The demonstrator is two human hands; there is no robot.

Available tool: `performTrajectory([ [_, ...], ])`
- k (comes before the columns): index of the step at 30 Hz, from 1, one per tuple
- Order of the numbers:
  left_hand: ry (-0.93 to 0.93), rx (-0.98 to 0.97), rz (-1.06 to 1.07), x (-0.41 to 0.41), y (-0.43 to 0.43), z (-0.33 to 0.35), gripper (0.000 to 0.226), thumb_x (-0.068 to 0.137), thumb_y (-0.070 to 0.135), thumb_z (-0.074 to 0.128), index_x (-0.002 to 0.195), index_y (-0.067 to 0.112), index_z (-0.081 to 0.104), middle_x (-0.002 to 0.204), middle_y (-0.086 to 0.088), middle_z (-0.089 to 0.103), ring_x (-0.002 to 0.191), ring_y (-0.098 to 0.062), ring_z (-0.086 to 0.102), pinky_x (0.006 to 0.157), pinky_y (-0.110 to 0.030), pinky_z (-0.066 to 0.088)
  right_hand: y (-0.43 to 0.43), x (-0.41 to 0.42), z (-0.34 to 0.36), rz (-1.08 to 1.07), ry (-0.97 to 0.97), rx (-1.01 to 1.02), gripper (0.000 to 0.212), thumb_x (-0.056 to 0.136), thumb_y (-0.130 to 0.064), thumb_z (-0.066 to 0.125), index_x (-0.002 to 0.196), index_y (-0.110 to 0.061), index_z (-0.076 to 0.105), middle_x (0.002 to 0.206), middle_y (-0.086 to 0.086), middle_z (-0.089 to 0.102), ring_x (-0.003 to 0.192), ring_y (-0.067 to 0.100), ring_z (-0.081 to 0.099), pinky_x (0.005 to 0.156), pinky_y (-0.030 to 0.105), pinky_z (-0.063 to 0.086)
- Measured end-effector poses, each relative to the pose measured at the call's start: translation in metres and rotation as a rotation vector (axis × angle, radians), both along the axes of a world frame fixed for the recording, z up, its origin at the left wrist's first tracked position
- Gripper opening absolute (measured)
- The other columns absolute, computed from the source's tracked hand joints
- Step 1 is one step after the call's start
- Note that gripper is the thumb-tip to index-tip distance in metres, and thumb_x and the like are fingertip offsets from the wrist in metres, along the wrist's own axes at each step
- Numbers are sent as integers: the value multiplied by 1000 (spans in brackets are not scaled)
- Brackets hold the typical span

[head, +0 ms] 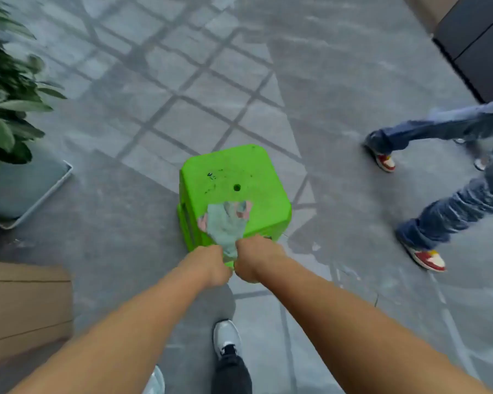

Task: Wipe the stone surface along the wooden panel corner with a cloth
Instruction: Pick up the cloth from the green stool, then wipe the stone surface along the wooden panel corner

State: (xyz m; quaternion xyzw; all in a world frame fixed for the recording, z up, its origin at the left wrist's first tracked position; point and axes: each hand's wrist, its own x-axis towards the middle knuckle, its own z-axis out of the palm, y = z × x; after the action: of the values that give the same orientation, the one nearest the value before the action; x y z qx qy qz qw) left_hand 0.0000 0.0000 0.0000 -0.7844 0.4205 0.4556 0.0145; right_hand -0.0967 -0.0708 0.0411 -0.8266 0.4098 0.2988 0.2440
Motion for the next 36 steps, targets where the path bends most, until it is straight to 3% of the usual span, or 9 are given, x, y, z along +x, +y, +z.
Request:
performTrajectory([
  [6, -147, -304, 567, 12, -56, -97, 60, 85, 32, 62, 139, 23, 37, 134, -17, 44, 116, -45, 57, 95, -50, 46, -68, 34, -126, -51, -310, -242, 47, 90, -40, 52, 133, -20, 48, 134, 18, 41, 119, 40, 42, 95, 46, 43],
  [12, 42, -607, 762, 20, -21, -154, 26, 75, 16, 75, 98, 23, 66, 100, -6, 45, 86, -19, 55, 80, -13, 39, -41, 33, -182, -109, -636, -291, 35, 90, -32, 58, 123, -19, 59, 113, 15, 47, 98, 35, 49, 86, 42, 45],
  [16, 113, -424, 862, 31, 62, -184, 40, 63, 5, 78, 66, 31, 48, 80, 4, 48, 68, -6, 47, 61, -9, 35, 43, 31, -196, -2, -567, -100, 20, 90, -31, 55, 108, -24, 55, 104, 3, 42, 89, 28, 54, 69, 39, 51],
  [19, 276, -156, 1027, 35, 142, -213, 33, 57, 8, 81, 65, 23, 53, 63, 3, 52, 62, -20, 44, 60, -29, 39, 103, 37, -229, 50, -353, 88, 16, 93, -32, 49, 107, -24, 54, 107, 2, 41, 92, 30, 59, 73, 41, 52],
  [24, 474, -13, 1516, 55, 247, -281, 22, 70, -1, 75, 72, 14, 59, 67, -9, 55, 40, -16, 50, 50, -30, 51, 177, 89, -320, 164, -220, 277, 15, 91, -27, 55, 103, -21, 61, 104, 7, 46, 97, 31, 58, 85, 41, 50],
  [28, 428, -320, 1849, 118, 294, -378, 24, 80, -5, 67, 74, 16, 57, 71, -6, 57, 54, -15, 53, 49, -26, 55, 231, 188, -429, 294, -413, 173, 24, 90, -29, 56, 114, -25, 62, 106, 7, 48, 97, 33, 59, 80, 37, 51],
  [31, 254, -579, 1906, 169, 323, -466, 28, 82, -5, 67, 98, 17, 63, 91, -8, 61, 80, -20, 60, 65, -16, 52, 269, 270, -524, 485, -617, 60, 37, 90, -38, 53, 126, -30, 53, 125, 10, 47, 115, 35, 49, 87, 41, 49],
  [33, -102, -465, 1665, 178, 352, -524, 42, 78, 15, 75, 118, 23, 61, 114, -6, 64, 107, -24, 60, 86, -11, 46, 295, 310, -585, 659, -643, 41, 59, 91, -52, 48, 145, -28, 38, 154, 14, 28, 141, 35, 25, 112, 46, 33],
  [36, -597, -126, 1282, 150, 393, -601, 77, 81, 47, 66, 148, 16, 44, 158, -13, 42, 147, -35, 37, 122, -43, 26, 326, 329, -659, 751, -617, -98, 77, 91, -65, 33, 155, -25, 14, 165, 11, 1, 151, 30, -6, 121, 51, 4],
])
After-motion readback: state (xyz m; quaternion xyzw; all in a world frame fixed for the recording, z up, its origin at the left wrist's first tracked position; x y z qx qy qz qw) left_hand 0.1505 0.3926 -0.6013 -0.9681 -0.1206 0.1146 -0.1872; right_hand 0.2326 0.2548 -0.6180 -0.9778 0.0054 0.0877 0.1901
